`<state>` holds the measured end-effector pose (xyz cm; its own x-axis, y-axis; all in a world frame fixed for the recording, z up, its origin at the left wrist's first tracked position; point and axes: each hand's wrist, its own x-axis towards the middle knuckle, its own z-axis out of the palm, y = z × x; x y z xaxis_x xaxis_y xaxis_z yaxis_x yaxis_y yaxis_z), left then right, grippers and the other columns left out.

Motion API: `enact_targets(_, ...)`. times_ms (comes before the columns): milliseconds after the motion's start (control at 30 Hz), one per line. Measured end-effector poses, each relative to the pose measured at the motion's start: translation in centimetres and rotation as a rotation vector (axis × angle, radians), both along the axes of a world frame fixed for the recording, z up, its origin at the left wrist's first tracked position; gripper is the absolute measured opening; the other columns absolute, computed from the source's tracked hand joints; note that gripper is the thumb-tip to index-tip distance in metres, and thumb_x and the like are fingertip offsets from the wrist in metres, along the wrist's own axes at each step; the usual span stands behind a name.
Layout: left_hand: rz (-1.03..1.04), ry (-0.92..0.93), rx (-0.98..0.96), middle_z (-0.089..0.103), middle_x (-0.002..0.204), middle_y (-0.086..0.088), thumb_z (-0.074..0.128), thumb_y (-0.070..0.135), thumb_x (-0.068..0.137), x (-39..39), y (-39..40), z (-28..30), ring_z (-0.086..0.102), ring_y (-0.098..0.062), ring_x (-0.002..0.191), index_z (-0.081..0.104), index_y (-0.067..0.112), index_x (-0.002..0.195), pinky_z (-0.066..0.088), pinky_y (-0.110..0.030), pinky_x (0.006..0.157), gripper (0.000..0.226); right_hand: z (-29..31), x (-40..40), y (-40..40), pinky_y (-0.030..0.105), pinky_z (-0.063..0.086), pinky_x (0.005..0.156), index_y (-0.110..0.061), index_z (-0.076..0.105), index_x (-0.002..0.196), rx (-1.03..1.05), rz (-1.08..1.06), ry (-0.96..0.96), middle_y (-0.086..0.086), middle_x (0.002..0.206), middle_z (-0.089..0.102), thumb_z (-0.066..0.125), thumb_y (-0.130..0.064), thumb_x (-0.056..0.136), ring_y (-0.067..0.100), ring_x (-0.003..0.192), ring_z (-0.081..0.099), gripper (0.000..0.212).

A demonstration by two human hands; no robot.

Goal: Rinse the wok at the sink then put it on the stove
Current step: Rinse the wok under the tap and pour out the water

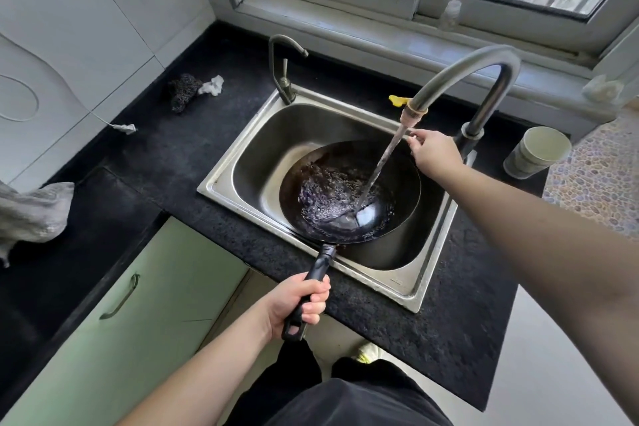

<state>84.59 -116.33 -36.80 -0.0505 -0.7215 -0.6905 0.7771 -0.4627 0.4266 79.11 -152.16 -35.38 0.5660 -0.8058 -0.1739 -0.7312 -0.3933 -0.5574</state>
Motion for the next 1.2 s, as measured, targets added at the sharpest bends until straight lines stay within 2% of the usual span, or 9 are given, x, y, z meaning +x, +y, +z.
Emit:
enact_targets(167,-0.043,-0.107,0.042,0.04,0.059,0.0,0.045,-0.002,0.095,0.8,0.2,0.4,0.035,-0.005,0.036,0.041,0.013,0.08,0.032,-0.015,0.034,0.021,0.4,0.1,0.5,0.036,0.046,0.084,-0.016,0.063,0.121,-0.03,-0.018,0.019,0.011,0.103,0.069,0.042,-0.031,0.098,0.032,0.104,0.06,0.035)
enact_targets(300,-0.072,-0.181,0.077,0.04,0.057,0.0,0.039,-0.004,0.097,1.0,-0.1,1.1,0.035,-0.006,0.036,0.039,0.012,0.079,0.031,-0.016,0.035,0.025,0.4,0.2,0.8,0.036,0.046,0.081,-0.018,0.063,0.122,-0.043,-0.038,0.019,0.012,0.108,0.068,0.041,-0.03,0.097,0.032,0.106,0.059,0.036)
enact_targets(467,-0.066,-0.166,0.103,0.042,0.057,0.0,0.04,-0.003,0.097,1.0,-0.7,1.2,0.036,-0.005,0.037,0.039,0.012,0.078,0.031,-0.016,0.035,0.025,0.3,0.2,0.7,0.035,0.044,0.08,-0.02,0.061,0.126,-0.045,-0.046,0.02,0.012,0.115,0.067,0.04,-0.033,0.098,0.033,0.111,0.057,0.038)
enact_targets(567,-0.086,-0.165,0.12,0.042,0.056,0.0,0.039,-0.003,0.097,0.9,-1.1,1.2,0.036,-0.006,0.037,0.038,0.011,0.076,0.031,-0.017,0.035,0.026,0.1,0.1,0.7,0.037,0.045,0.087,-0.021,0.061,0.128,-0.045,-0.039,0.012,0.011,0.118,0.066,0.041,-0.035,0.098,0.033,0.114,0.056,0.039)
enact_targets(733,-0.129,-0.202,0.139,0.044,0.057,-0.003,0.042,-0.002,0.096,0.8,-1.8,1.2,0.038,-0.008,0.039,0.04,0.01,0.072,0.032,-0.019,0.037,0.027,-0.1,-0.3,0.5,0.037,0.046,0.09,-0.024,0.059,0.131,-0.036,-0.037,0.01,0.008,0.121,0.067,0.045,-0.05,0.095,0.03,0.115,0.058,0.046)
enact_targets(1200,-0.178,-0.164,0.229,0.044,0.053,-0.001,0.039,-0.001,0.097,1.8,-2.8,1.0,0.038,-0.007,0.037,0.037,0.012,0.075,0.032,-0.017,0.035,0.026,0.4,-0.3,0.5,0.037,0.047,0.091,-0.023,0.06,0.129,-0.032,-0.033,0.011,0.007,0.123,0.066,0.047,-0.042,0.097,0.03,0.117,0.057,0.039)
